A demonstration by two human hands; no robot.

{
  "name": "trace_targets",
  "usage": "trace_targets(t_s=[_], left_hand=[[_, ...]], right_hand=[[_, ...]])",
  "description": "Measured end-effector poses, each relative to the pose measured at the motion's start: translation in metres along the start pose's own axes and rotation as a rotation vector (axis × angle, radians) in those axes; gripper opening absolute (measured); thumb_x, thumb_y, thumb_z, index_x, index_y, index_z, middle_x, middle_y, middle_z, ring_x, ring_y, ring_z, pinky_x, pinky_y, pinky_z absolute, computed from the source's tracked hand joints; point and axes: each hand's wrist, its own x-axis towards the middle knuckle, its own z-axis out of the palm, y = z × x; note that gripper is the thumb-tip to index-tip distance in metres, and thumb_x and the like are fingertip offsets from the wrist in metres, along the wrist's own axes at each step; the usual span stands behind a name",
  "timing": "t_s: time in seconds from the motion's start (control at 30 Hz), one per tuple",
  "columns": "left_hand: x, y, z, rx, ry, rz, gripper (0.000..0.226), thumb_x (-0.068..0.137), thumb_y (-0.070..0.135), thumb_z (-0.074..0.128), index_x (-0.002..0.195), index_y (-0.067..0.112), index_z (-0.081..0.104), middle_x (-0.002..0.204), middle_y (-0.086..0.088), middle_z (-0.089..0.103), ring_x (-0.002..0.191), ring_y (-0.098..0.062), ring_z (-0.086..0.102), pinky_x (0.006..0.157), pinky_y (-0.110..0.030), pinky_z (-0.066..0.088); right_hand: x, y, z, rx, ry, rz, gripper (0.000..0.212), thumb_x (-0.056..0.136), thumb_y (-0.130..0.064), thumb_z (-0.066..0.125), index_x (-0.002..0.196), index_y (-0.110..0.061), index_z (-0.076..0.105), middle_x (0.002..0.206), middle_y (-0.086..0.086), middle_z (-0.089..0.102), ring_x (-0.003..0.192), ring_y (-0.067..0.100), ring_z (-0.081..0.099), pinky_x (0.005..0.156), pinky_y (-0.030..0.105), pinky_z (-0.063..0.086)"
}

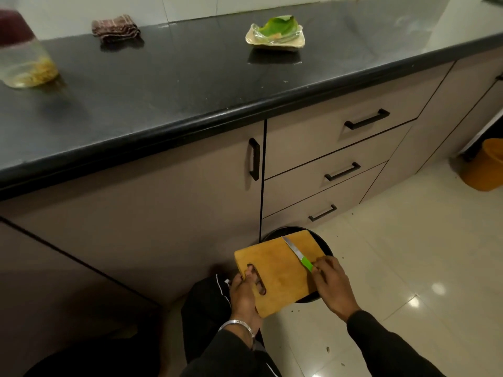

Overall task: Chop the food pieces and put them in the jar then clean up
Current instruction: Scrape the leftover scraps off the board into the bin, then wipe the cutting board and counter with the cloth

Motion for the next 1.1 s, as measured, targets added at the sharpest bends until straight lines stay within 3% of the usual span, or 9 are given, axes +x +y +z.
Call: trace_targets(t_s=[0.13,0.23,0.33,0.5,0.6,0.7,0.83,0.97,1.1], left_hand=[[-0.016,0.015,0.006,0.012,-0.034,0.027,0.024,0.105,0.026,0.049,0.124,0.017,0.061,0.118,-0.009,0.071,0.103,-0.029,0.069,0.092,-0.054,0.054],[-0.027,0.034,0.017,0.009,-0.024,0.068,0.027,0.104,0.025,0.050,0.123,0.010,0.063,0.119,-0.013,0.070,0.105,-0.033,0.068,0.093,-0.056,0.053],[-0.045,0.054,0.030,0.010,-0.030,0.112,0.029,0.104,0.026,0.052,0.122,0.007,0.064,0.118,-0.014,0.071,0.106,-0.034,0.068,0.083,-0.050,0.057],[-0.085,0.094,0.048,0.035,-0.053,0.194,0.024,0.104,0.026,0.053,0.111,0.010,0.069,0.090,-0.004,0.071,0.068,-0.018,0.064,0.062,-0.034,0.053],[-0.110,0.122,0.058,0.033,-0.082,0.213,0.027,0.105,0.026,0.050,0.110,0.007,0.068,0.084,-0.006,0.065,0.072,-0.023,0.059,0.073,-0.041,0.050],[-0.135,0.149,0.062,0.021,-0.111,0.234,0.028,0.105,0.028,0.049,0.108,0.009,0.070,0.082,-0.002,0.065,0.062,-0.016,0.056,0.071,-0.039,0.050],[-0.172,0.182,0.062,-0.009,-0.134,0.299,0.025,0.106,0.024,0.046,0.109,0.011,0.067,0.102,-0.005,0.073,0.078,-0.017,0.066,0.076,-0.037,0.056],[-0.201,0.218,0.054,-0.025,-0.127,0.386,0.023,0.106,0.021,0.046,0.109,0.009,0.066,0.102,-0.007,0.072,0.081,-0.019,0.067,0.073,-0.035,0.057],[-0.222,0.260,0.033,-0.030,-0.126,0.451,0.018,0.106,0.015,0.044,0.105,0.012,0.061,0.099,-0.007,0.071,0.092,-0.026,0.071,0.086,-0.046,0.059]], right_hand=[[0.009,-0.008,-0.035,0.020,-0.007,0.063,0.011,0.096,-0.030,0.065,0.086,-0.028,0.064,0.139,-0.003,0.038,0.125,0.021,0.043,0.109,0.045,0.038],[0.015,-0.026,-0.064,0.232,-0.068,0.102,0.011,0.096,-0.023,0.067,0.086,-0.020,0.068,0.135,-0.006,0.036,0.121,0.024,0.047,0.098,0.031,0.040],[0.020,-0.043,-0.091,0.283,0.012,0.077,0.012,0.094,-0.022,0.069,0.083,-0.017,0.069,0.131,-0.004,0.039,0.118,0.022,0.047,0.094,0.029,0.039],[0.025,-0.085,-0.139,0.278,0.103,0.005,0.013,0.091,-0.018,0.072,0.079,-0.014,0.067,0.125,0.001,0.041,0.116,0.018,0.043,0.089,0.027,0.039],[0.026,-0.116,-0.169,0.253,0.130,-0.062,0.014,0.092,-0.017,0.070,0.080,-0.012,0.065,0.120,0.000,0.044,0.106,0.013,0.047,0.077,0.018,0.037],[0.029,-0.146,-0.198,0.207,0.133,-0.120,0.013,0.091,-0.020,0.069,0.081,-0.013,0.065,0.117,-0.001,0.045,0.099,0.002,0.046,0.074,0.018,0.037],[0.032,-0.187,-0.228,0.161,0.144,-0.190,0.013,0.091,-0.022,0.070,0.081,-0.014,0.067,0.117,0.000,0.046,0.106,0.013,0.047,0.084,0.028,0.038],[0.036,-0.232,-0.244,0.127,0.151,-0.248,0.013,0.091,-0.022,0.069,0.083,-0.012,0.069,0.119,0.002,0.047,0.110,0.016,0.046,0.090,0.031,0.037],[0.044,-0.283,-0.246,0.098,0.155,-0.298,0.014,0.091,-0.027,0.069,0.081,-0.017,0.070,0.119,0.003,0.049,0.110,0.016,0.048,0.088,0.031,0.038]])
